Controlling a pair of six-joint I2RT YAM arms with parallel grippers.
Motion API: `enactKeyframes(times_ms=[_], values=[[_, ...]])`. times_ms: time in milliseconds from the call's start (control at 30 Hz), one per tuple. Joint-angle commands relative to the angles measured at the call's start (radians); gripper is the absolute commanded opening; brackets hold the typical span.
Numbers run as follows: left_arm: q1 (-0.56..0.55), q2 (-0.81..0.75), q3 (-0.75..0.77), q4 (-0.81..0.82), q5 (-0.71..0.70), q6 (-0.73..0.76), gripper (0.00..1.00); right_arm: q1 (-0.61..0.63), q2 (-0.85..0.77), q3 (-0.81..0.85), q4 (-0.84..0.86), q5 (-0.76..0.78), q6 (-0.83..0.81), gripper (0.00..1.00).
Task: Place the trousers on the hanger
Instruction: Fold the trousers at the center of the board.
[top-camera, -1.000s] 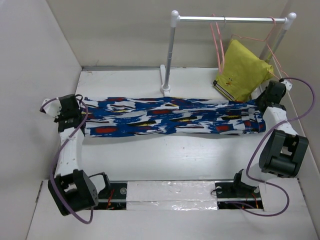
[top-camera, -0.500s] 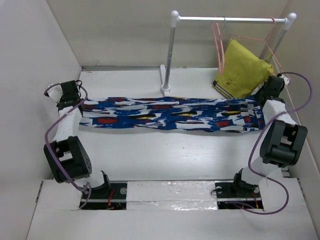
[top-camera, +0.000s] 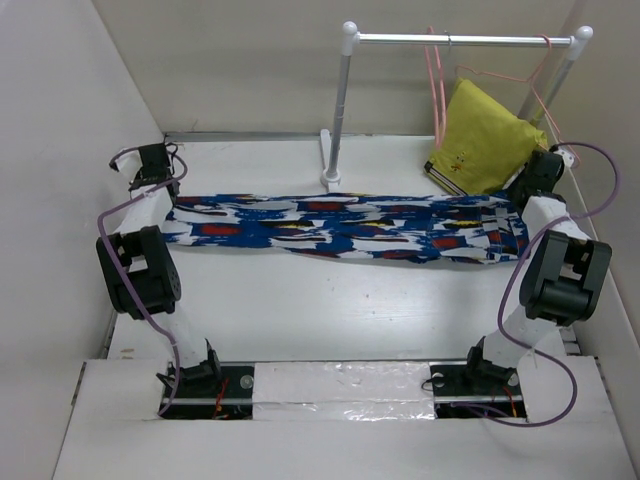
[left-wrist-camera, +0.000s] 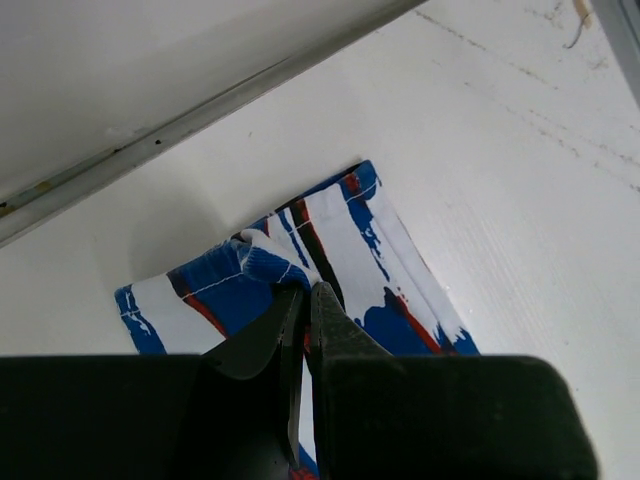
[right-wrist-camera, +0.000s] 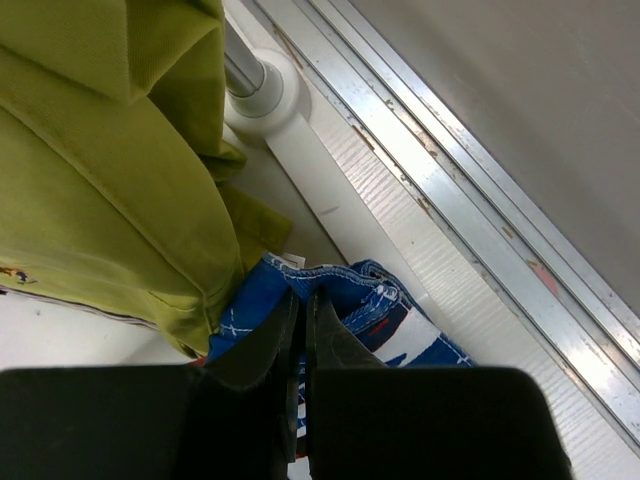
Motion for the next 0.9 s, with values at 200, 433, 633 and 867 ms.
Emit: enactKeyframes(times_ms=[200, 433, 633, 867], values=[[-0.009, 0.002, 0.107, 0.057, -0.079, 0.037, 0.00, -0.004, 0.041, 0.051, 0.091, 0.058, -0.017, 0.00], [-0.019, 0.103, 0.185, 0.057, -0.058, 0.049, 0.00, -0.004, 0.049, 0.058, 0.093, 0.058, -0.019, 0.00], [-0.028, 0.206, 0.282, -0.004, -0.039, 0.063, 0.29, -0.004, 0.046, 0.061, 0.093, 0.048, -0.022, 0.33], [-0.028, 0.165, 0.271, 0.000, -0.029, 0.088, 0.66, -0.004, -0.025, 0.020, 0.099, 0.026, -0.016, 0.81]])
